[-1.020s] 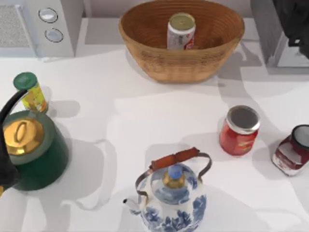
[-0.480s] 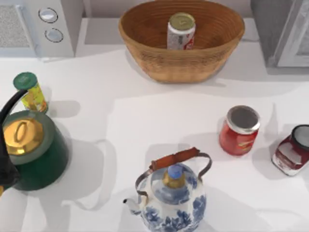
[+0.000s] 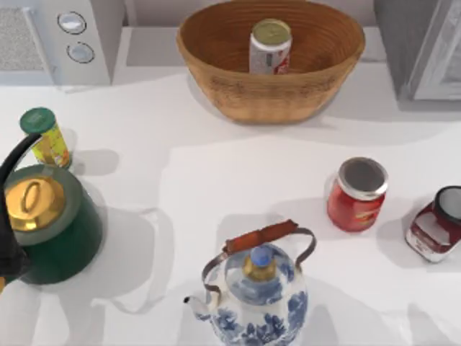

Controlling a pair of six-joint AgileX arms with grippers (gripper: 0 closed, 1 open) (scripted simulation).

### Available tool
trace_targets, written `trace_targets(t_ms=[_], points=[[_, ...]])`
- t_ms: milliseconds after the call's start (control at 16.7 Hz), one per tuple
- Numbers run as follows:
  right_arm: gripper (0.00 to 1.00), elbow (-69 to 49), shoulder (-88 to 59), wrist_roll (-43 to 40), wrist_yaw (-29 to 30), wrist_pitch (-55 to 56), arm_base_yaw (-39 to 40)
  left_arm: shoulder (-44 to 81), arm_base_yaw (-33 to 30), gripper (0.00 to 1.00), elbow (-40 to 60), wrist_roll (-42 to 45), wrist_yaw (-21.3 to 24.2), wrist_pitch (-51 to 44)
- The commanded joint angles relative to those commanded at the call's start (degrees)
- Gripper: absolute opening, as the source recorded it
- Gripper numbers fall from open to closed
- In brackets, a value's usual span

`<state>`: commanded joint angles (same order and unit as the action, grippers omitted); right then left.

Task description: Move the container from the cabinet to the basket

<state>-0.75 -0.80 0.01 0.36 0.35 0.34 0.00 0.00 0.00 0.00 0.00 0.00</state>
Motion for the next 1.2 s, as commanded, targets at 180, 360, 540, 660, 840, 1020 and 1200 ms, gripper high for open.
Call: trace_targets(t_ms=[180, 360, 540, 660, 840, 1020, 1200], points=[[1.0, 0.75, 0.8, -0.01, -0.36, -0.35, -0.34, 0.0, 0.0, 1.0, 0.0, 0.0, 0.0, 0.0], [1.0, 0.66, 0.55, 0.0, -0.26, -0.26, -0.17, 0.0, 0.0, 1.0, 0.0, 0.0, 0.0, 0.0], [1.0, 0.4, -1.25, 0.21, -1.14, 1.45, -2.0, 0.0, 0.0, 1.0, 0.0, 0.0, 0.0, 0.0], [1.0, -0.34, -5.42, 0.66, -3.19, 5.37, -6.25, 0.0, 0.0, 1.0, 0.0, 0.0, 0.0, 0.0], [1.0, -2.37, -16.07, 1.51, -8.46, 14.8, -17.06, 0.0, 0.0, 1.0, 0.0, 0.0, 0.0, 0.0], [1.0, -5.18, -31.53, 2.27, -16.01, 26.68, -32.07, 0.0, 0.0, 1.0, 0.0, 0.0, 0.0, 0.0], [1.0, -8.4, -48.14, 2.74, -25.13, 38.68, -45.52, 0.0, 0.0, 1.0, 0.0, 0.0, 0.0, 0.0]])
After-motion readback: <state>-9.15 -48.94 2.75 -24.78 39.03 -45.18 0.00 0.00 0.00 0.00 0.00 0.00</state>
